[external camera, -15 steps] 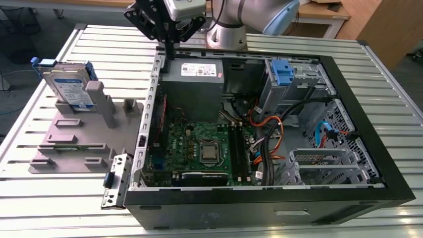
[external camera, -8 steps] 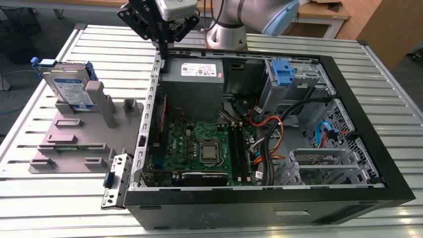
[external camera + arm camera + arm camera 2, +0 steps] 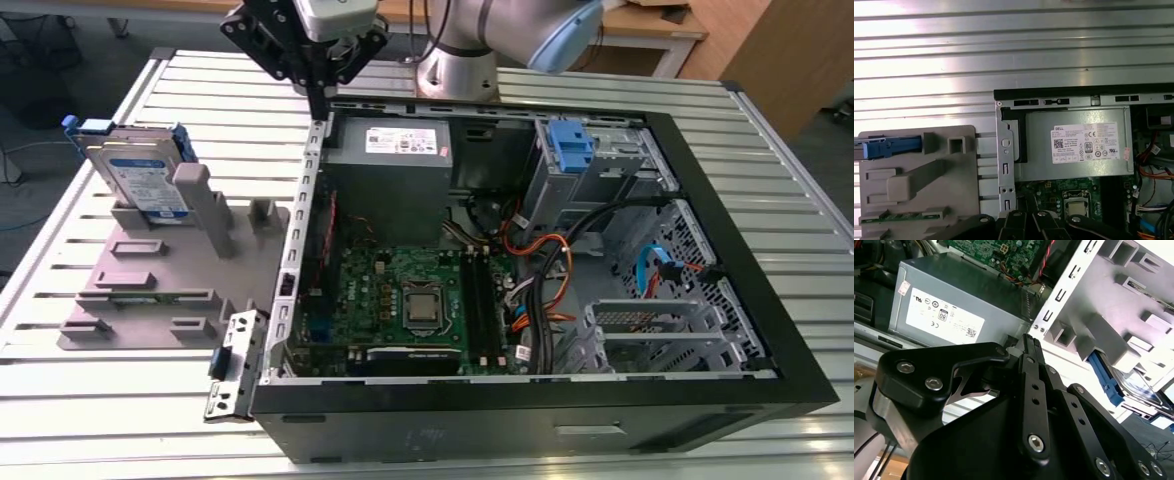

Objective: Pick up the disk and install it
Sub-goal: 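Reach for the disk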

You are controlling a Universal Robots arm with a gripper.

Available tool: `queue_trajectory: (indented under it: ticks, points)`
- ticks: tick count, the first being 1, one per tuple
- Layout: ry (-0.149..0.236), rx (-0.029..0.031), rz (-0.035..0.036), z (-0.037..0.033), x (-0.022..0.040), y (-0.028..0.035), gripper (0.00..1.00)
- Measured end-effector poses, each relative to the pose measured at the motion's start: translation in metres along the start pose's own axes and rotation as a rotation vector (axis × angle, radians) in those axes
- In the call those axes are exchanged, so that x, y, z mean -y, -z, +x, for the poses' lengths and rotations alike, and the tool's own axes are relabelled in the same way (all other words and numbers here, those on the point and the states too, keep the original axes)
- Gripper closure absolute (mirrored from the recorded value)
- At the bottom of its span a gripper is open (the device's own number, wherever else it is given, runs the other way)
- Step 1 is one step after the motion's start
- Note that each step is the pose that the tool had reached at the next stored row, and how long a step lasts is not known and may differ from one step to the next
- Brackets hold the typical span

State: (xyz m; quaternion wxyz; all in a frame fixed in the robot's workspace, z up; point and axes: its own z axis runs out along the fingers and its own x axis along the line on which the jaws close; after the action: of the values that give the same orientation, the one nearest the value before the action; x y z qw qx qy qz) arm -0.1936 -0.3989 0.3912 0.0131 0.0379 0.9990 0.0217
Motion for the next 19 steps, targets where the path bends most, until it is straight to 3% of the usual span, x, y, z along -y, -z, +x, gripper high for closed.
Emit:
queue_trajectory:
  ticks: [19]
  points:
    - [0.000, 0.0000, 0.0000, 0.0275, 0.0021, -0.0002, 0.89]
